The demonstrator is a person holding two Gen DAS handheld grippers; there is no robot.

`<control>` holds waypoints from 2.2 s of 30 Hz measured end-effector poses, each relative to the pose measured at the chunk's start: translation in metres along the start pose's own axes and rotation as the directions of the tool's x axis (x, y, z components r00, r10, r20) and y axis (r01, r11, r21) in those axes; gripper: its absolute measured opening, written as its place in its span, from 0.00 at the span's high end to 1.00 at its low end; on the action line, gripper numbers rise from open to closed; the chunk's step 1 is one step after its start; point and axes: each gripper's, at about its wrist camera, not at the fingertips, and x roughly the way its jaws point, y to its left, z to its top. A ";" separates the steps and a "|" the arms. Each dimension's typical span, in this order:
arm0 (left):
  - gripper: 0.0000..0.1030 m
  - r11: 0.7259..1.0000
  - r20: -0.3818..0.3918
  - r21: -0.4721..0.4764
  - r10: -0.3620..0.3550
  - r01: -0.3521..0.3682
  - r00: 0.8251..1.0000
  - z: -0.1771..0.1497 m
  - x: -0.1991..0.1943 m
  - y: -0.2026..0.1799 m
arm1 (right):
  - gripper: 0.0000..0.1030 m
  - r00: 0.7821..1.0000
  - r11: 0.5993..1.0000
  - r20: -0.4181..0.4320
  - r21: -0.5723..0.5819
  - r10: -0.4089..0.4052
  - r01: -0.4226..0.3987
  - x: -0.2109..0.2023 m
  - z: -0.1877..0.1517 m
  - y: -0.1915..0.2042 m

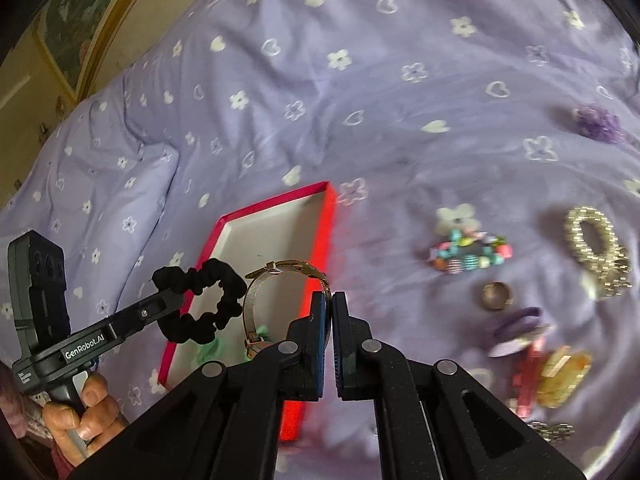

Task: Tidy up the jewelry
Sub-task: 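Carry the scrunchie and watch into the box and open both tools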

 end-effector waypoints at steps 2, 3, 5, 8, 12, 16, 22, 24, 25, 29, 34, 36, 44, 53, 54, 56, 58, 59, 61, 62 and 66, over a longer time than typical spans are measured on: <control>0.93 1.000 0.004 -0.019 0.009 -0.009 1.000 0.001 -0.001 0.011 | 0.97 1.000 1.000 -0.009 -0.011 0.006 -0.006 0.007 0.002 0.008; 0.93 0.999 0.006 -0.032 0.015 -0.015 1.000 0.002 -0.001 0.017 | 0.97 1.000 1.000 -0.018 -0.018 0.010 -0.010 0.012 0.004 0.013; 0.93 0.998 0.008 -0.051 0.023 -0.023 1.000 0.004 0.000 0.027 | 0.97 0.999 0.999 -0.031 -0.029 0.018 -0.019 0.021 0.006 0.020; 0.93 0.997 0.007 -0.076 0.036 -0.035 0.999 0.007 0.004 0.042 | 0.97 0.998 0.999 -0.054 -0.043 0.026 -0.028 0.037 0.010 0.029; 0.93 0.994 0.005 -0.101 0.052 -0.052 0.999 0.013 0.013 0.059 | 0.97 0.996 0.998 -0.086 -0.060 0.030 -0.035 0.061 0.017 0.039; 0.93 0.989 -0.018 -0.137 0.057 -0.058 0.998 0.021 0.032 0.078 | 0.97 0.993 0.996 -0.119 -0.082 0.019 -0.029 0.087 0.025 0.045; 0.93 0.981 -0.049 -0.175 0.071 -0.079 0.996 0.030 0.060 0.096 | 0.97 0.985 0.994 -0.172 -0.112 -0.018 -0.002 0.120 0.035 0.047; 0.93 0.980 -0.058 -0.178 0.078 -0.087 0.995 0.031 0.066 0.100 | 0.97 0.982 0.992 -0.187 -0.127 -0.034 0.010 0.128 0.035 0.048; 0.93 0.980 -0.064 -0.177 0.085 -0.095 0.994 0.030 0.069 0.101 | 0.97 0.980 0.991 -0.193 -0.133 -0.040 0.014 0.131 0.036 0.048; 0.93 0.977 -0.094 -0.181 0.100 -0.116 0.991 0.028 0.080 0.106 | 0.97 0.974 0.987 -0.219 -0.159 -0.059 0.025 0.141 0.034 0.051; 0.92 0.975 -0.118 -0.181 0.110 -0.131 0.987 0.026 0.085 0.108 | 0.97 0.967 0.982 -0.238 -0.187 -0.087 0.042 0.150 0.031 0.054; 0.90 0.974 -0.124 -0.178 0.121 -0.142 0.985 0.026 0.087 0.108 | 0.94 0.966 0.981 -0.242 -0.189 -0.087 0.041 0.151 0.032 0.054; 0.71 0.972 -0.134 -0.159 0.153 -0.174 0.979 0.026 0.077 0.102 | 0.90 0.974 0.987 -0.222 -0.162 -0.055 0.019 0.137 0.034 0.054; 0.59 0.974 -0.085 -0.149 0.160 -0.172 0.983 0.019 0.037 0.084 | 0.67 0.991 0.994 -0.131 -0.104 0.031 -0.045 0.074 0.027 0.051; 0.59 0.975 -0.081 -0.148 0.156 -0.167 0.984 0.017 0.033 0.081 | 0.66 0.992 0.994 -0.120 -0.095 0.035 -0.046 0.065 0.025 0.049; 0.59 0.977 -0.072 -0.142 0.148 -0.157 0.986 0.015 0.026 0.074 | 0.65 0.994 0.996 -0.103 -0.079 0.039 -0.048 0.051 0.020 0.043; 0.59 0.981 -0.062 -0.131 0.137 -0.144 0.989 0.012 0.019 0.065 | 0.64 0.996 0.997 -0.086 -0.062 0.032 -0.038 0.038 0.015 0.036; 0.59 0.982 -0.060 -0.128 0.132 -0.139 0.989 0.011 0.017 0.061 | 0.63 0.997 0.998 -0.077 -0.050 0.030 -0.034 0.030 0.012 0.031; 0.59 0.986 -0.057 -0.117 0.113 -0.119 0.992 0.007 0.014 0.051 | 0.62 0.998 0.999 -0.062 -0.030 0.018 -0.020 0.015 0.006 0.020; 0.59 0.988 -0.059 -0.109 0.104 -0.110 0.993 0.005 0.014 0.046 | 0.62 0.999 1.000 -0.054 -0.020 0.011 -0.012 0.008 0.003 0.014; 0.59 0.995 -0.073 -0.059 0.072 -0.077 0.995 -0.003 0.014 0.020 | 0.62 0.999 0.999 -0.023 0.009 -0.031 0.031 -0.019 -0.010 -0.007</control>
